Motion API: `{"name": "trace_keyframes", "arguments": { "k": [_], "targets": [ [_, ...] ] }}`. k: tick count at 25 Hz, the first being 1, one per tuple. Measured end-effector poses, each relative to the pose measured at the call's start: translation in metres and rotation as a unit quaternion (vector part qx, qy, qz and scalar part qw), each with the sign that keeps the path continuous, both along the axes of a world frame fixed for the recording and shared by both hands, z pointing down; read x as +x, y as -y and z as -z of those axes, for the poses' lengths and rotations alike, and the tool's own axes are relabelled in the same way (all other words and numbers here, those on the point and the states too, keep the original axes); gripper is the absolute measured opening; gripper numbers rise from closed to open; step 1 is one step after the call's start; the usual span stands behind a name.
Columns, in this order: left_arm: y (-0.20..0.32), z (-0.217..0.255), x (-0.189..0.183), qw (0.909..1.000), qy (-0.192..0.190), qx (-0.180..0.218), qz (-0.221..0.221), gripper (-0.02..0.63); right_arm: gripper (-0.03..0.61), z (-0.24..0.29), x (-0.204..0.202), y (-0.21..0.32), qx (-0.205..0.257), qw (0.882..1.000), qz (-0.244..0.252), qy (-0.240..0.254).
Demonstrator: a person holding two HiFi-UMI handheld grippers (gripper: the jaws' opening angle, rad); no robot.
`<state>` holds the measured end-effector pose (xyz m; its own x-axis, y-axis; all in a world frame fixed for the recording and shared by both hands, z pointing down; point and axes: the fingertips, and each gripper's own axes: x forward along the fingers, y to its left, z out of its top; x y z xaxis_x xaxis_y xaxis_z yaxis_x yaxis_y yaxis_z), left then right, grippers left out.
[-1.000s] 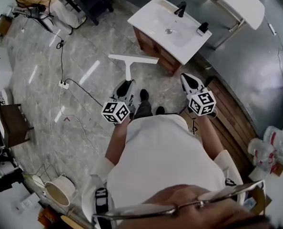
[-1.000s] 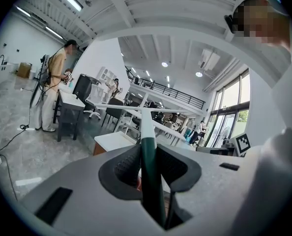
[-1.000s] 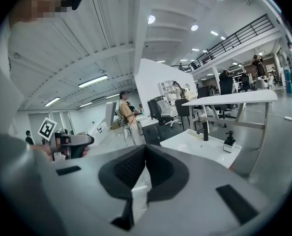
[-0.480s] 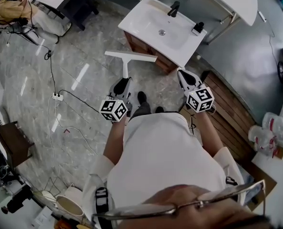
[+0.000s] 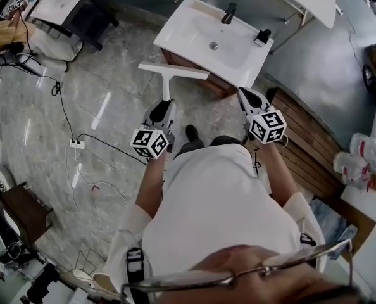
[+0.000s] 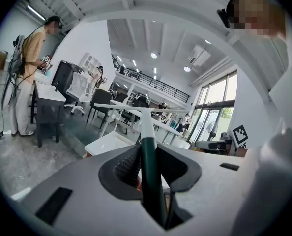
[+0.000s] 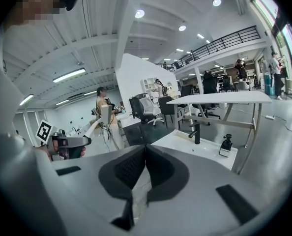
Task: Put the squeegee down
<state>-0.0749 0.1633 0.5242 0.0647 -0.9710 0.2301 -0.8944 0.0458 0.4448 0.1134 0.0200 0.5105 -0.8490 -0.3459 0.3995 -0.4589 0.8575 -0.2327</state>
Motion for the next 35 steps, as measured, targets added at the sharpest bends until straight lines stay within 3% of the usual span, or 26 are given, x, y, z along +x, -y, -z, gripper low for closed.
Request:
{"name": "trace_keyframes", "arguments": {
  "k": [5,17,35],
  "targets": [
    [0.01,-0.003,-0.025,0.9999,-0.001,0.001,-0.013,0.094,0.005,-0.007,-0.017,0.005,-0.003,1.0,-0.021,-0.016],
    [0.05,-0.013,-0.04,0.9997,-0.007,-0.011,-0.023,0.094,0.006,-0.02,-0.025,0.04,-0.001,0.999,-0.032,-0.029],
    [0.164,-0.032,-0.078,0.9982,0.004,-0.058,0.016,0.094,0.006,-0.049,-0.083,0.163,-0.03,0.999,0.016,-0.006]
  ]
}}
